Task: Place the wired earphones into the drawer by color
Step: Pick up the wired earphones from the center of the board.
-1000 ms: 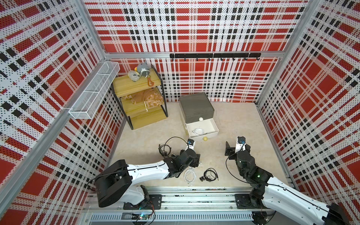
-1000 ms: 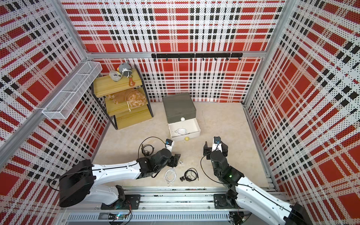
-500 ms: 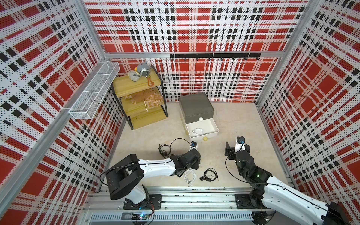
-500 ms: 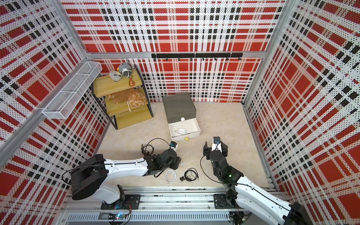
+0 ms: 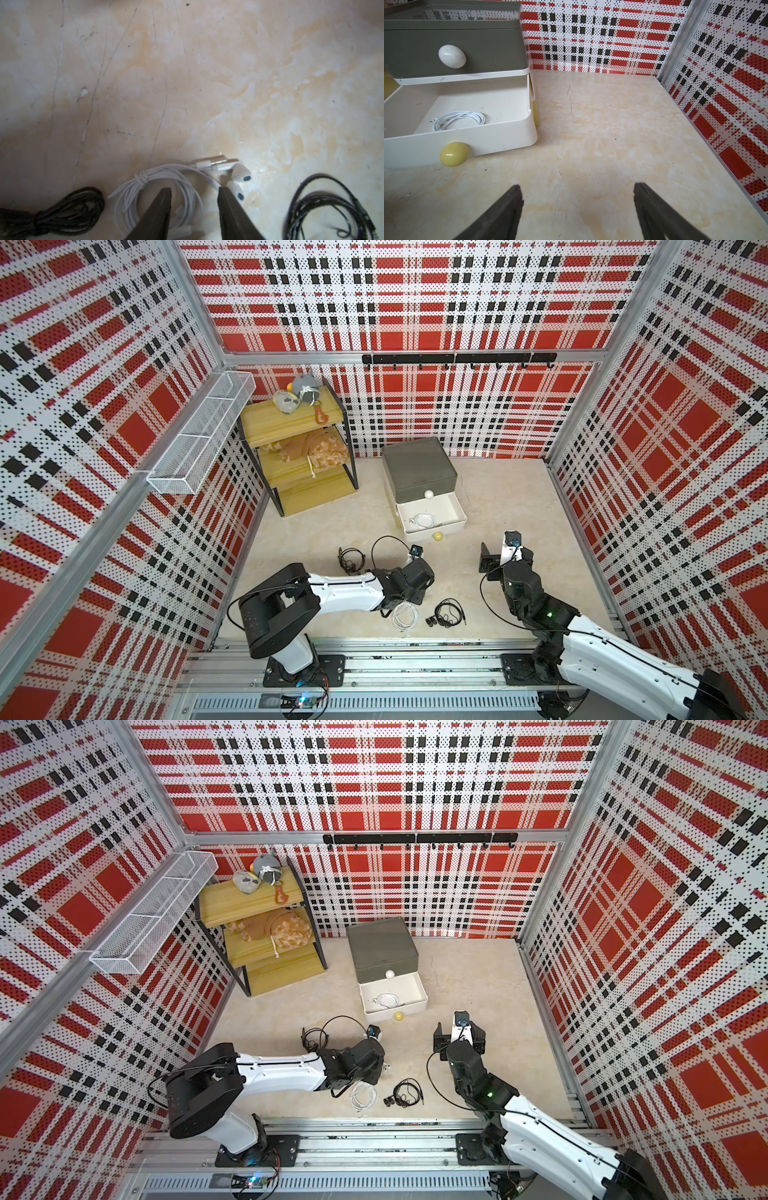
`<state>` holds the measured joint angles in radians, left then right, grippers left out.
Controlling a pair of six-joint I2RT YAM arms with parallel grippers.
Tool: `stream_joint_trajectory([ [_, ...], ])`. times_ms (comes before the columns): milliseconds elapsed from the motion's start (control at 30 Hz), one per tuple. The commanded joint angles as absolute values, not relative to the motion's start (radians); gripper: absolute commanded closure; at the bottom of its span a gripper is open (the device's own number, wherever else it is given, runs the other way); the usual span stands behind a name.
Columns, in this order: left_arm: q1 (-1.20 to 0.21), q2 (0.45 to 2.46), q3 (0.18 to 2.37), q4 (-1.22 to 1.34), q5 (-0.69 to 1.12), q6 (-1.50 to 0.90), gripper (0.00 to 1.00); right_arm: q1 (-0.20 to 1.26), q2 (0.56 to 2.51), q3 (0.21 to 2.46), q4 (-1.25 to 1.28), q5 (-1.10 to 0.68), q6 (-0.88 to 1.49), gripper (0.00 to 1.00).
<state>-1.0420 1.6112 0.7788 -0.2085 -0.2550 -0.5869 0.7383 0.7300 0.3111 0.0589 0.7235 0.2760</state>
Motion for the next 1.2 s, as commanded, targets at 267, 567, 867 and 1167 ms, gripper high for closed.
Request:
stream_joint_trajectory([
  [267,-1.054,1.659,0.821,-0.281,-0.294,-0.561,0.63,0.734,0.719,0.313,0.072,0.737,0.268,0.1],
  [567,-1.053,1.713,0.848,-0.286,-0.287,-0.536,0.81,0.733,0.714,0.313,0.069,0.741,0.268,0.1],
  [867,-1.053,1.718,0.87,-0.287,-0.279,-0.537,1.0,0.734,0.713,0.312,0.069,0.745,0.268,0.1],
  [1167,-1.053,1.648,0.878,-0.289,-0.302,-0.556,1.0,0.732,0.709,0.311,0.069,0.747,0.268,0.1],
])
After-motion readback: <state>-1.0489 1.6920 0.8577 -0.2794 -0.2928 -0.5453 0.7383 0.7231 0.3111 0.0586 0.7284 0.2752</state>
